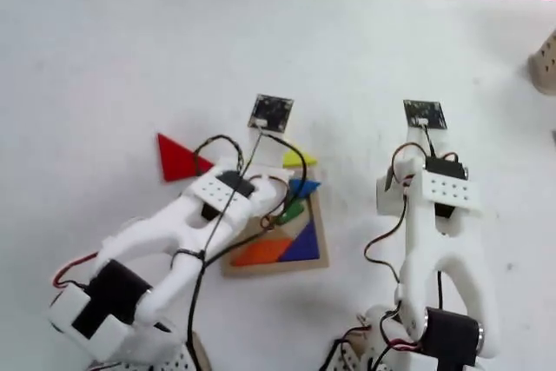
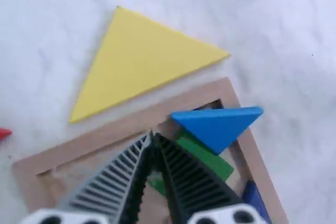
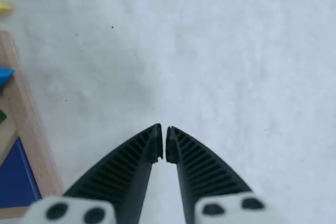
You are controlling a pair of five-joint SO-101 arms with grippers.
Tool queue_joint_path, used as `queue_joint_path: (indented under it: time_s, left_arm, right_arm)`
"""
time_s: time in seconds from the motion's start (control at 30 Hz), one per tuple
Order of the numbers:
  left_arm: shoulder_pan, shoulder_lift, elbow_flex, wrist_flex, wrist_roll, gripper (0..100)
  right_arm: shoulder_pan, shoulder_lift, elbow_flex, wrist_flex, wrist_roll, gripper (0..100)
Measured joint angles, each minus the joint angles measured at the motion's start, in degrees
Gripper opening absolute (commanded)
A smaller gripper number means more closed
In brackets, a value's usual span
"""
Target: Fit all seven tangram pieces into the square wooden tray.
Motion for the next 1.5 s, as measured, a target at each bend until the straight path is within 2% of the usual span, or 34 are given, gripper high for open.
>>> queue_joint_path:
  time_s: [0.23,0.53,0.77,1.27,1.4,1.5]
  left_arm:
    - [1.3,0.0,0.4,0.1,0.0,2]
    - [1.5,0.0,0.4,5.6,0.0,2]
    - [3.9,0.0,0.4,6.3,0.0,2]
    - [1.8,0.0,-3.1,6.7,0.0,2]
    - [1.8,0.0,-5.5,5.7,4.7,2]
    - [2.5,0.5,-5.5,1.2,6.9,2]
  right_arm:
    - [0.0,0.0,0.0,0.0,0.0,1.7]
    - [0.0,0.0,0.0,0.0,0.0,1.7]
    - [0.0,0.0,0.0,0.0,0.0,1.7]
    - [0.0,0.0,0.0,0.0,0.0,1.7]
    - [0.0,0.0,0.0,0.0,0.0,1.7]
    - [0.0,0.0,0.0,0.0,0.0,1.7]
